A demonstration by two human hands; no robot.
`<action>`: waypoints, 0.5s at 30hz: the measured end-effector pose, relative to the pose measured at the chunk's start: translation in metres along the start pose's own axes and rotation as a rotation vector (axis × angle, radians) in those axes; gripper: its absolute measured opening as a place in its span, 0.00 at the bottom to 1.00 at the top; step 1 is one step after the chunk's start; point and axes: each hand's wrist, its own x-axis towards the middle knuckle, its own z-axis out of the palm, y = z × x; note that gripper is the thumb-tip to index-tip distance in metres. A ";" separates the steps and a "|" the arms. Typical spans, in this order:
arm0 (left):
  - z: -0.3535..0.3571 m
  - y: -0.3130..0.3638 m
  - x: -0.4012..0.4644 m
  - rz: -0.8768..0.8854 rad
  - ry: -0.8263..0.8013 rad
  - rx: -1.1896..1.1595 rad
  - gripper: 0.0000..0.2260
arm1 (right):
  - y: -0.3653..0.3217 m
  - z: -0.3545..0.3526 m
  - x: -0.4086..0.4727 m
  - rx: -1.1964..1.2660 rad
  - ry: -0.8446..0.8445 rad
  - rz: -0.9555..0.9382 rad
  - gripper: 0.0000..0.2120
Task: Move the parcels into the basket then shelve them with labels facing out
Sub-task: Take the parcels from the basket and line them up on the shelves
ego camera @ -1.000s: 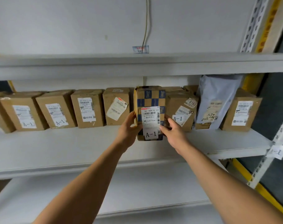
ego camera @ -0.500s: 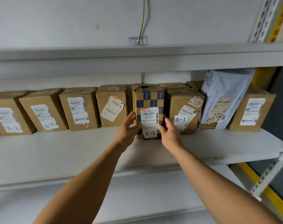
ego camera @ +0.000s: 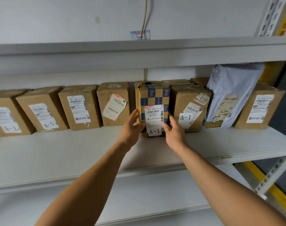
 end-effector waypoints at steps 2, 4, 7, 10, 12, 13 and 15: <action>0.001 0.002 -0.002 -0.020 0.018 0.007 0.29 | -0.002 -0.002 -0.002 0.010 -0.019 0.004 0.25; 0.003 0.006 -0.007 -0.051 0.052 0.000 0.27 | -0.002 -0.006 -0.005 0.030 -0.043 0.020 0.28; 0.003 0.013 -0.022 -0.102 0.097 0.011 0.23 | -0.004 -0.015 -0.012 0.100 -0.059 0.072 0.32; 0.004 0.019 -0.044 -0.152 0.145 0.108 0.25 | -0.004 -0.029 -0.025 0.164 -0.084 0.066 0.28; 0.007 0.022 -0.060 -0.171 0.189 0.210 0.26 | -0.004 -0.039 -0.037 0.151 -0.104 0.037 0.23; 0.008 0.024 -0.068 -0.163 0.204 0.256 0.25 | -0.003 -0.045 -0.043 0.144 -0.100 0.019 0.22; 0.010 0.026 -0.083 -0.111 0.198 0.342 0.22 | -0.003 -0.056 -0.058 0.109 -0.070 -0.018 0.19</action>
